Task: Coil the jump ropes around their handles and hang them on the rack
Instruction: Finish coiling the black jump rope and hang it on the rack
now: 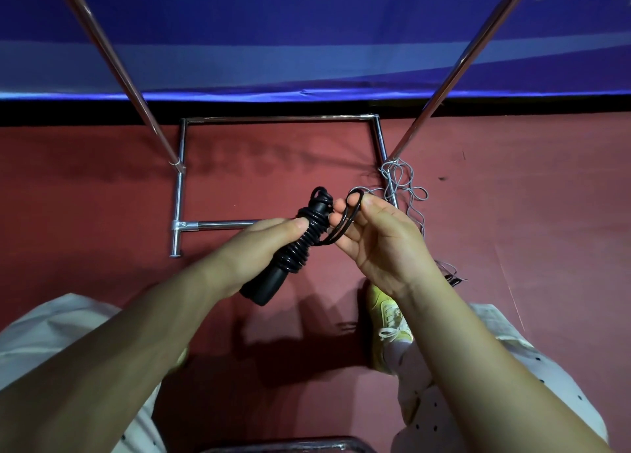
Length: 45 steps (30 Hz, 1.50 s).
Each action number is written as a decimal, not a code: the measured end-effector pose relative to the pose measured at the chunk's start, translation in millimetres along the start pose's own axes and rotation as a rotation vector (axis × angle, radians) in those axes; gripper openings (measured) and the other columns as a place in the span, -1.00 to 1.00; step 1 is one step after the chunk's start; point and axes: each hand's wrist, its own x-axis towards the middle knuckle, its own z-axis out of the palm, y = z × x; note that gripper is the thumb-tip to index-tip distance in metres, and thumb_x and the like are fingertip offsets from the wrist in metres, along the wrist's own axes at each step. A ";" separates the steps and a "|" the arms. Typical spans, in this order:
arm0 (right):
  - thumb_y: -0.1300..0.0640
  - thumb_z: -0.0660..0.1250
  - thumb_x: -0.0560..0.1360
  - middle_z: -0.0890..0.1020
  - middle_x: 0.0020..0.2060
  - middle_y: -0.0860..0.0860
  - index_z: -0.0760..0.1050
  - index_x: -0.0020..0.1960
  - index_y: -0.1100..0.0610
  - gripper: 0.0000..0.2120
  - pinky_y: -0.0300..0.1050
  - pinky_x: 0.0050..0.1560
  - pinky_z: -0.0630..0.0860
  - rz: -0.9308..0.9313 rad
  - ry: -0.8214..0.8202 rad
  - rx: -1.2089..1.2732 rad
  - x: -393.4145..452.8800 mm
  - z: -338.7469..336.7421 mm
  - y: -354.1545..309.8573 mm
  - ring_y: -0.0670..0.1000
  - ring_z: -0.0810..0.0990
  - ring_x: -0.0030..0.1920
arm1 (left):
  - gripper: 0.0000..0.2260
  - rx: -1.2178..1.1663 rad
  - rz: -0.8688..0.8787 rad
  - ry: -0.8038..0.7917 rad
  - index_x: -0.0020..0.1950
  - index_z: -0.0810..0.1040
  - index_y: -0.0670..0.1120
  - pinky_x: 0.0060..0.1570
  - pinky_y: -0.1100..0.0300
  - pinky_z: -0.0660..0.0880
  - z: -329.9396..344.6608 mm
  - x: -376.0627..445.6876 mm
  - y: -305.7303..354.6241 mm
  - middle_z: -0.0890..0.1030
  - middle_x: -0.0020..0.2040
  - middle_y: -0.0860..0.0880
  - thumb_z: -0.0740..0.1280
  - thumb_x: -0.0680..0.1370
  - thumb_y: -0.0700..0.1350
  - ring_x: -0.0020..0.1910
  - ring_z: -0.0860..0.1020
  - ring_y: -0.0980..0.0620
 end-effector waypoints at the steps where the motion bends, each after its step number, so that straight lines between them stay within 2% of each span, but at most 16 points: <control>1: 0.15 0.19 0.51 0.66 -0.29 0.01 0.48 -0.12 0.16 -0.88 -0.18 -0.20 0.62 0.004 0.010 -0.001 1.1 -0.8 -1.0 -0.06 0.66 -0.29 | -0.80 -0.025 -0.008 -0.011 -0.01 0.57 -0.15 -0.17 0.20 0.54 -0.2 0.5 -0.5 0.65 -0.14 -0.11 0.37 0.47 -0.04 -0.18 0.61 -0.02; 3: 0.17 0.16 0.56 0.65 -0.29 0.01 0.48 -0.13 0.16 -0.84 -0.16 -0.14 0.62 0.013 0.030 -0.011 3.1 -1.8 -3.6 -0.05 0.66 -0.28 | -0.72 -0.029 0.007 -0.026 0.06 0.51 -0.25 -0.14 0.17 0.54 -0.1 0.4 0.1 0.63 -0.08 -0.17 0.39 0.44 -0.11 -0.18 0.61 0.00; 5: 0.17 0.17 0.58 0.66 -0.30 0.02 0.49 -0.14 0.16 -0.82 -0.15 -0.13 0.62 0.025 0.060 -0.041 4.9 -3.9 -5.3 -0.04 0.66 -0.28 | -0.70 0.019 0.079 -0.029 0.06 0.47 -0.24 -0.20 0.27 0.52 1.4 -0.2 1.3 0.61 -0.13 -0.09 0.45 0.42 -0.14 -0.25 0.59 0.13; 8: 0.17 0.18 0.60 0.67 -0.32 0.00 0.49 -0.16 0.15 -0.80 -0.19 -0.23 0.61 0.057 0.104 -0.114 5.6 -5.8 -7.0 -0.07 0.66 -0.31 | -0.52 0.170 0.160 0.037 0.00 0.47 -0.06 -0.05 0.13 0.52 0.7 -0.1 -0.2 0.60 -0.19 0.08 0.42 0.19 0.14 -0.19 0.56 0.13; 13: 0.21 0.22 0.58 0.67 -0.35 0.03 0.43 -0.23 0.14 -0.80 -0.17 -0.25 0.61 0.051 0.103 -0.198 5.5 -6.1 -8.8 -0.06 0.65 -0.35 | -0.71 0.312 0.281 0.136 -0.08 0.45 0.14 0.07 0.14 0.47 3.4 -4.8 -3.2 0.55 -0.10 0.18 0.36 0.25 0.15 -0.04 0.55 0.11; 16: 0.26 0.22 0.56 0.66 -0.36 0.05 0.41 -0.21 0.14 -0.82 -0.15 -0.25 0.63 0.039 0.085 -0.221 7.6 -7.2 -7.6 -0.03 0.65 -0.37 | -0.79 0.343 0.289 0.099 -0.06 0.45 0.08 -0.06 0.21 0.52 4.3 -8.1 -1.1 0.55 -0.11 0.15 0.38 0.34 0.00 -0.18 0.56 0.22; 18: 0.30 0.22 0.56 0.66 -0.35 0.05 0.46 -0.15 0.16 -0.86 -0.13 -0.26 0.62 0.016 0.106 -0.277 9.6 -8.9 -5.3 -0.02 0.63 -0.36 | -0.80 0.321 0.263 0.042 -0.04 0.45 0.02 -0.22 0.14 0.57 4.9 -11.9 0.8 0.58 -0.18 0.07 0.42 0.42 -0.09 -0.32 0.59 0.15; 23: 0.24 0.38 0.40 0.64 -0.38 0.04 0.54 -0.17 0.21 -0.96 -0.17 -0.33 0.56 -0.012 -0.027 -0.444 4.2 -8.9 -8.8 -0.04 0.59 -0.40 | -0.69 0.446 0.287 -0.095 -0.07 0.40 0.09 -0.21 -0.02 0.51 3.7 -20.1 1.2 0.56 -0.31 0.09 0.27 0.25 0.16 -0.33 0.53 0.05; 26: 0.15 0.43 0.33 0.67 -0.36 0.03 0.67 -0.24 0.12 -0.94 -0.17 -0.32 0.59 -0.026 -0.129 -0.439 1.1 -13.0 -13.1 -0.04 0.62 -0.38 | -0.74 0.300 0.290 -0.121 -0.05 0.37 0.17 -0.05 -0.12 0.53 1.8 -18.6 1.5 0.57 -0.09 0.03 0.28 0.30 0.13 -0.15 0.56 -0.14; 28: -0.03 0.53 0.23 0.68 -0.33 0.03 0.69 -0.20 0.08 -0.78 -0.14 -0.28 0.60 -0.036 -0.193 -0.438 1.1 -14.7 -14.7 -0.03 0.64 -0.35 | -0.72 0.251 0.312 -0.142 0.01 0.33 0.22 0.01 -0.21 0.53 1.2 -19.4 1.0 0.55 0.02 -0.07 0.29 0.34 0.10 -0.05 0.55 -0.28; 30: -0.13 0.59 0.15 0.69 -0.30 0.03 0.70 -0.16 0.07 -0.64 -0.13 -0.25 0.61 -0.035 -0.232 -0.439 1.9 -16.1 -15.8 -0.02 0.65 -0.31 | -0.66 0.279 0.336 -0.146 0.08 0.31 0.37 0.06 -0.14 0.53 1.5 -19.7 -0.2 0.54 0.05 -0.04 0.27 0.35 0.12 -0.01 0.56 -0.21; 32: -0.13 0.59 0.17 0.70 -0.27 0.04 0.70 -0.14 0.08 -0.63 -0.13 -0.22 0.61 -0.040 -0.279 -0.419 1.9 -17.7 -17.9 0.00 0.68 -0.26 | -0.55 0.334 0.382 -0.153 0.20 0.25 0.51 0.17 -0.05 0.49 3.7 -21.4 -0.4 0.52 0.11 0.06 0.25 0.38 0.12 0.07 0.57 -0.05; 34: -0.08 0.56 0.23 0.71 -0.24 0.05 0.70 -0.12 0.10 -0.68 -0.13 -0.19 0.60 -0.044 -0.331 -0.380 0.8 -17.4 -20.6 0.00 0.69 -0.23 | -0.50 0.341 0.442 -0.154 0.30 0.23 0.46 0.32 0.01 0.39 5.9 -23.4 -0.5 0.47 0.23 0.20 0.23 0.42 0.09 0.22 0.50 0.09; 36: -0.07 0.58 0.23 0.70 -0.25 0.05 0.70 -0.13 0.11 -0.68 -0.13 -0.19 0.60 -0.037 -0.354 -0.358 0.4 -17.0 -21.5 0.00 0.68 -0.24 | -0.50 0.326 0.449 -0.162 0.34 0.22 0.39 0.38 0.03 0.32 5.2 -23.8 -2.3 0.43 0.31 0.21 0.22 0.44 0.06 0.30 0.44 0.16; 41: -0.09 0.62 0.17 0.68 -0.30 0.06 0.70 -0.17 0.12 -0.65 -0.13 -0.21 0.59 -0.002 -0.349 -0.367 1.8 -16.7 -19.9 -0.01 0.65 -0.28 | -0.49 0.260 0.406 -0.215 0.28 0.29 0.50 0.26 0.11 0.41 2.9 -21.9 -4.3 0.52 0.21 0.23 0.23 0.41 0.05 0.14 0.52 0.16; 45: -0.09 0.63 0.14 0.66 -0.36 0.07 0.70 -0.21 0.14 -0.63 -0.13 -0.22 0.60 0.038 -0.364 -0.352 2.0 -15.5 -18.4 -0.01 0.63 -0.32 | -0.56 0.219 0.363 -0.245 0.20 0.37 0.53 0.31 -0.15 0.38 2.1 -18.3 -0.6 0.53 0.29 0.04 0.28 0.37 0.16 0.27 0.50 -0.04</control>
